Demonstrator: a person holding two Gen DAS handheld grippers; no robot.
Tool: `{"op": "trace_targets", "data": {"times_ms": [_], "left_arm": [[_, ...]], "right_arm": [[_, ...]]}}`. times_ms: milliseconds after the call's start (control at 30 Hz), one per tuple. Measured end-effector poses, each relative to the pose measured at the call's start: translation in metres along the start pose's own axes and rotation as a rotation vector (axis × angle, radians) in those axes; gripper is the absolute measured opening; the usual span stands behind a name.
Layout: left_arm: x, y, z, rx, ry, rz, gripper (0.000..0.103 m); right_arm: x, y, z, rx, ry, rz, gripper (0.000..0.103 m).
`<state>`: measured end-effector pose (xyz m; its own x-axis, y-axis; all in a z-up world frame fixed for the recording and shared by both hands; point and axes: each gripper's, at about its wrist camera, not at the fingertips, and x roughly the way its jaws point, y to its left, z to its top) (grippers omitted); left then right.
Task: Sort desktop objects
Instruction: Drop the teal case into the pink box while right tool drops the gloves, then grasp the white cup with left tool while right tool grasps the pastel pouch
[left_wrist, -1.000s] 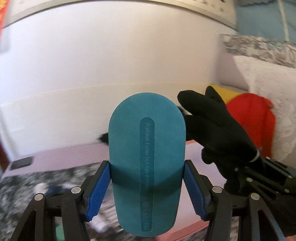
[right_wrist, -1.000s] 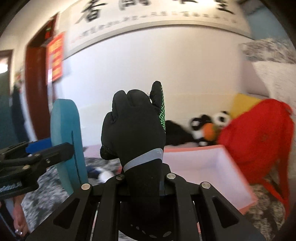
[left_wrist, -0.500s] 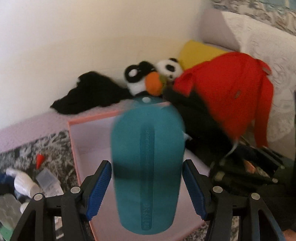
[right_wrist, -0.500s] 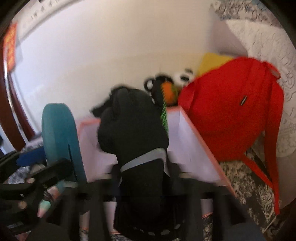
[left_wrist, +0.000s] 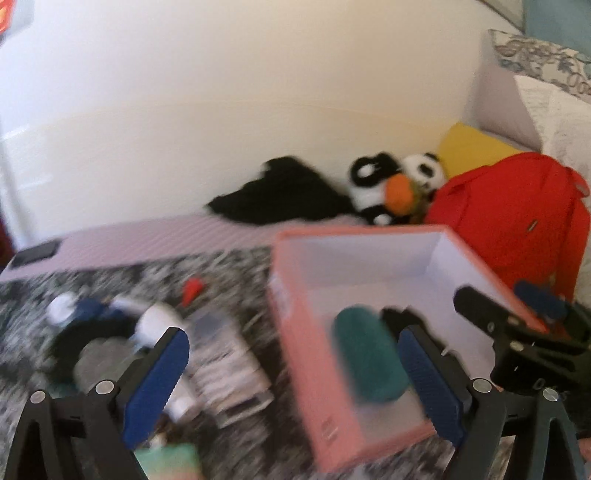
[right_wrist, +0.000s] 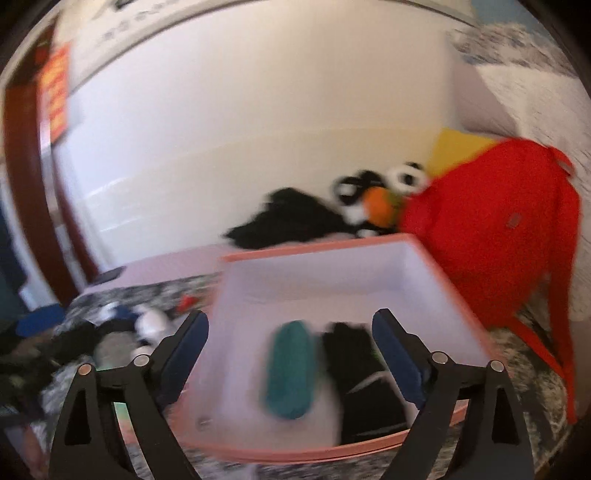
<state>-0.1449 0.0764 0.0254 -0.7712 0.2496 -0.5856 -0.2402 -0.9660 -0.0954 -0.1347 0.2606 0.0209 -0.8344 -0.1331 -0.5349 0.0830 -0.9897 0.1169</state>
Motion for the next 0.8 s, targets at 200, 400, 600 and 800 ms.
{"op": "trace_targets", "data": {"times_ms": [200,400,600,800], "left_arm": [[-0.043,0.077,-0.059,-0.114,0.049,0.134,0.097],[-0.058,0.153,-0.127,-0.248,0.164,0.255,0.098],[-0.033,0.195,-0.179,-0.341,0.277,0.292,0.098],[-0.003,0.203,-0.197,-0.367,0.339,0.271,0.098]], "right_arm": [[-0.003,0.074,-0.015,-0.087,0.007,0.139,0.095],[0.029,0.155,-0.070,-0.129,0.185,0.257,0.095],[0.082,0.183,-0.130,-0.167,0.374,0.204,0.095],[0.125,0.191,-0.156,-0.115,0.477,0.201,0.095]]}}
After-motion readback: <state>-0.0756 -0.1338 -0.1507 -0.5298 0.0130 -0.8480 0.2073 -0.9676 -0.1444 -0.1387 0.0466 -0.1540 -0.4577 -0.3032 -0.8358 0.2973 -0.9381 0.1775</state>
